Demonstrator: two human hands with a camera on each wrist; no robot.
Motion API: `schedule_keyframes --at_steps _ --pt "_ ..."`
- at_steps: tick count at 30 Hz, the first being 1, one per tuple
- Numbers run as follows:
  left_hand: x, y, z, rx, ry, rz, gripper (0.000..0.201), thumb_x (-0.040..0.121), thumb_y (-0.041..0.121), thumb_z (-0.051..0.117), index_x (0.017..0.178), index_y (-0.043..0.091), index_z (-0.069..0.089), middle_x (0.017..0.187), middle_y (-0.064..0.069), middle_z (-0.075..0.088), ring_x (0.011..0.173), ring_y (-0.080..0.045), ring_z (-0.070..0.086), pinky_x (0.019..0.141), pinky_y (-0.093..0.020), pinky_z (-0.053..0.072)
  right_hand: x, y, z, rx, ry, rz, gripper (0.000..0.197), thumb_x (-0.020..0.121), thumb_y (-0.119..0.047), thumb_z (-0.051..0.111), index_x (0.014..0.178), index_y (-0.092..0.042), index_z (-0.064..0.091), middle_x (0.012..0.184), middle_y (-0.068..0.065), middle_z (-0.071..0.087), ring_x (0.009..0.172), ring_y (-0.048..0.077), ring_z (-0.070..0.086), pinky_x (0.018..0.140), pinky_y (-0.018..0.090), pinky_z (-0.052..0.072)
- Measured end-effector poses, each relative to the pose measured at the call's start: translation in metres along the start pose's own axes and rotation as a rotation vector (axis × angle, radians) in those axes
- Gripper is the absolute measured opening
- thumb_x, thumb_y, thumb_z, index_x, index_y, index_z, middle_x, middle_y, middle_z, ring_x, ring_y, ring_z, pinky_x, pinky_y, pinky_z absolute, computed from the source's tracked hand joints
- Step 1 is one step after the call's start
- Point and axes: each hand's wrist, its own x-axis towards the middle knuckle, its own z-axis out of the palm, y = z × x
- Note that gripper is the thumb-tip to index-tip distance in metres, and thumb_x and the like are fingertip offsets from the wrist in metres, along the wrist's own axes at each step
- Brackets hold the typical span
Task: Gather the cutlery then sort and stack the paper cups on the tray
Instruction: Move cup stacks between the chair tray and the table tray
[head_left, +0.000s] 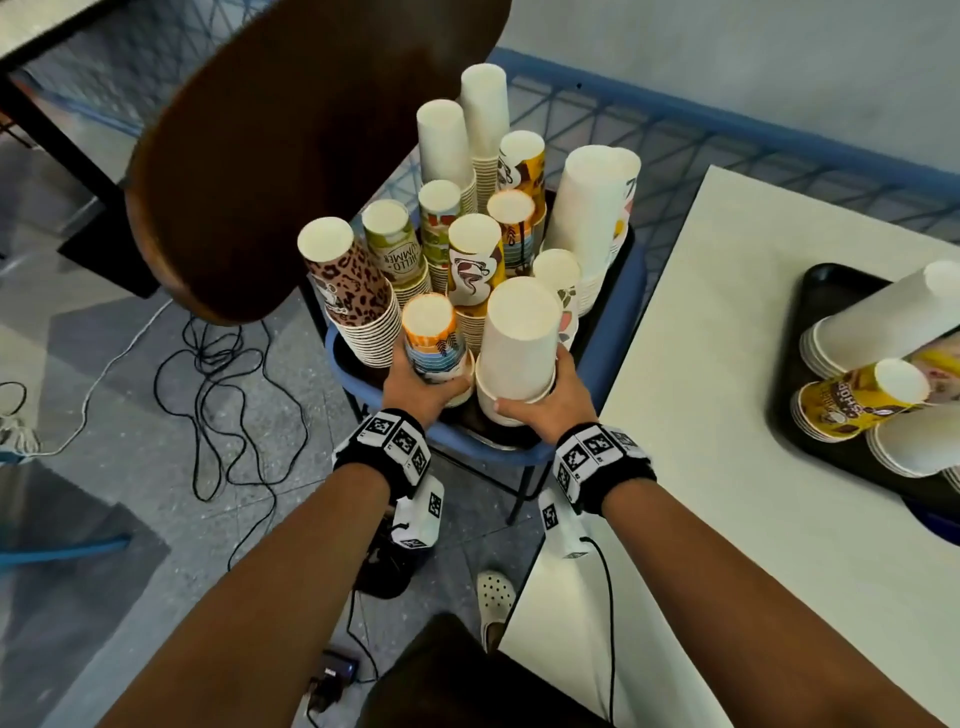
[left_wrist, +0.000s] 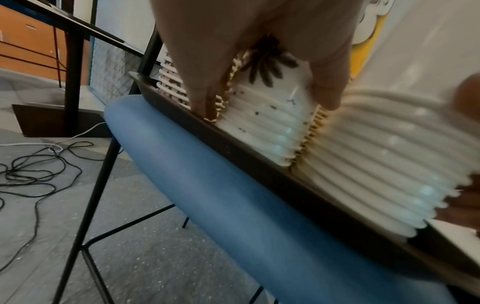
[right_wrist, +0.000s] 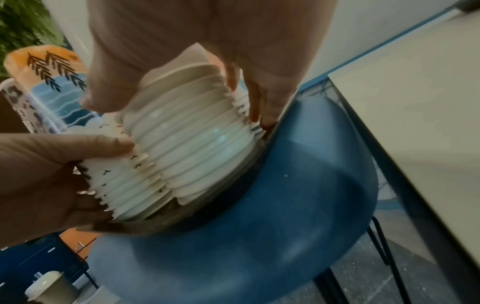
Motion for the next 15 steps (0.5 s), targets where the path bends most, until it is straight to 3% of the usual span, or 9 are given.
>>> schedule_keyframes --at_steps 3,5,7,9,12,15 --pt "0.0 -0.003 -0.002 0.016 -0.014 0.003 0.099 0.056 0.022 0.086 0.138 0.013 0.032 0.129 -0.003 0.055 0.116 -0.017 0.053 0.101 -0.028 0.04 -0.001 0.0 0.005 0.001 -0.005 0.022 0.096 0.057 -0.024 0.086 0.136 -0.017 0.033 0.133 0.006 0.05 0.123 0.025 0.048 0.097 0.031 0.04" --pt "0.0 -0.005 -0.003 0.032 -0.012 0.01 0.102 0.046 0.038 0.083 0.134 0.016 0.038 0.124 -0.002 0.059 0.114 -0.019 0.056 0.1 -0.032 0.044 -0.001 -0.001 0.01 -0.001 0.019 0.006 0.1 0.049 -0.025 0.089 0.132 -0.016 0.034 0.131 0.008 0.048 0.121 0.025 0.048 0.099 0.034 0.043" --pt "0.001 -0.005 -0.004 0.054 -0.016 0.003 0.096 0.047 0.032 0.083 0.131 0.016 0.041 0.123 -0.004 0.06 0.111 -0.021 0.057 0.096 -0.032 0.045 -0.003 -0.004 0.013 -0.036 0.02 -0.021 0.105 0.045 -0.026 0.09 0.132 -0.015 0.033 0.131 0.009 0.042 0.121 0.024 0.045 0.103 0.037 0.042" --pt "0.002 -0.001 -0.007 0.026 -0.018 0.008 0.09 0.052 0.018 0.085 0.13 0.015 0.042 0.121 -0.004 0.059 0.109 -0.02 0.054 0.092 -0.027 0.041 -0.003 -0.007 0.015 -0.063 0.014 -0.039 0.106 0.047 -0.023 0.09 0.134 -0.013 0.031 0.131 0.011 0.036 0.124 0.024 0.042 0.105 0.033 0.039" --pt "0.002 0.005 -0.013 -0.059 -0.036 0.061 0.091 0.045 0.026 0.081 0.127 0.017 0.044 0.117 0.001 0.059 0.109 -0.018 0.056 0.097 -0.033 0.045 -0.003 -0.01 0.018 -0.043 0.036 -0.05 0.109 0.046 -0.024 0.09 0.136 -0.015 0.03 0.133 0.011 0.036 0.127 0.026 0.039 0.103 0.029 0.035" --pt "0.001 0.007 -0.019 -0.082 -0.065 0.093 0.088 0.045 0.03 0.081 0.125 0.014 0.048 0.118 -0.001 0.062 0.111 -0.018 0.06 0.101 -0.044 0.047 -0.007 -0.014 0.022 -0.035 0.044 -0.063 0.114 0.039 -0.04 0.08 0.139 -0.023 0.028 0.136 0.009 0.04 0.129 0.028 0.037 0.107 0.035 0.035"
